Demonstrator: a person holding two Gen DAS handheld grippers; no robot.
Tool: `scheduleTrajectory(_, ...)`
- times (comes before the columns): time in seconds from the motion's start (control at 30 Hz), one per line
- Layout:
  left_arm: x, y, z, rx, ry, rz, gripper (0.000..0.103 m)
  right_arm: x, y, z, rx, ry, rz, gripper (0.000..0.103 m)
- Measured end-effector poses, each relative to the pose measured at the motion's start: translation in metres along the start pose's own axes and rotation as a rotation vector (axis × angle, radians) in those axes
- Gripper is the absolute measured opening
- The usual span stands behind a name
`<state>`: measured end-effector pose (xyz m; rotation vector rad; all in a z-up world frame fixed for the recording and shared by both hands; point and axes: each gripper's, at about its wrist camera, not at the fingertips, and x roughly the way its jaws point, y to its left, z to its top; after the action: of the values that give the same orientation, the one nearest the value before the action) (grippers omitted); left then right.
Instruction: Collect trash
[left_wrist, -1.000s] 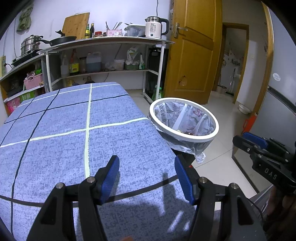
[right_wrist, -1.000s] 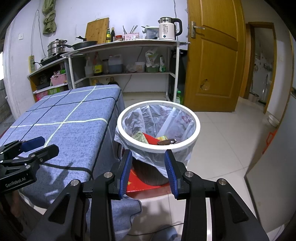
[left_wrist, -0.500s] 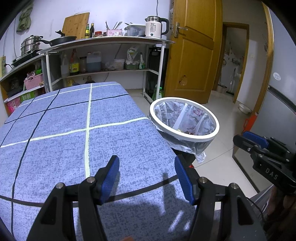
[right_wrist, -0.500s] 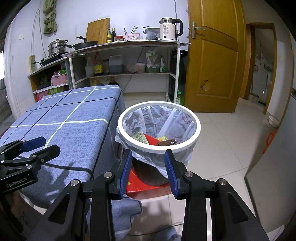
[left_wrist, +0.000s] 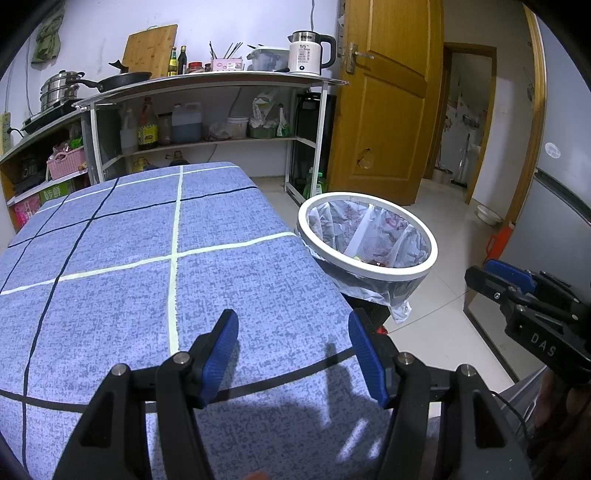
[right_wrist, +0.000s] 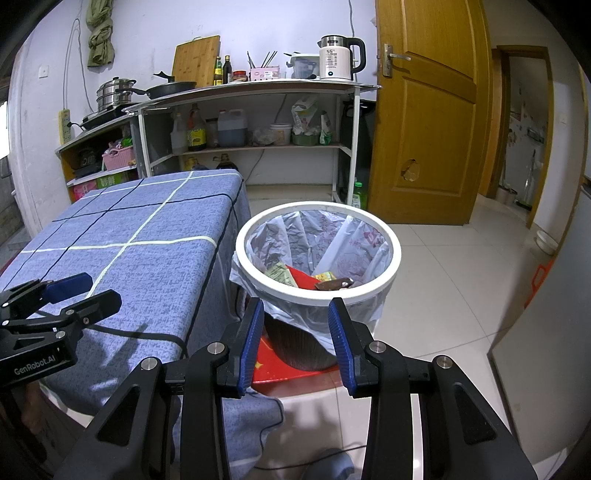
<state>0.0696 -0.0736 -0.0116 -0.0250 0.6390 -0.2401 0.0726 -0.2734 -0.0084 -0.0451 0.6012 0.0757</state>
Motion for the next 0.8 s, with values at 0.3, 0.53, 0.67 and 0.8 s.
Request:
scheduleTrajectory(0.3, 0.0007, 0.0001, -0.0002, 0.0, 0.002, 0.0, 0.064, 0.0007, 0.0004, 0.0, 0.0, 0.002, 0.0, 0.037)
scheduleTrajectory(0.53, 0.002, 0.0004, -0.0003, 0.0, 0.003, 0.003, 0.064, 0.0017, 0.0004, -0.0001, -0.004, 0.0, 0.0, 0.037)
scheduleTrajectory(0.67, 0.0018, -0.0009, -0.0002, 0.006, -0.002, 0.007, 0.064, 0.0021, 0.0006, -0.0002, -0.004, -0.001, 0.001, 0.037)
scheduleTrajectory(0.8, 0.0034, -0.0025, -0.0012, 0.012, 0.009, 0.002, 0.064, 0.0017, 0.0012, -0.0005, -0.006, 0.0, -0.001, 0.037)
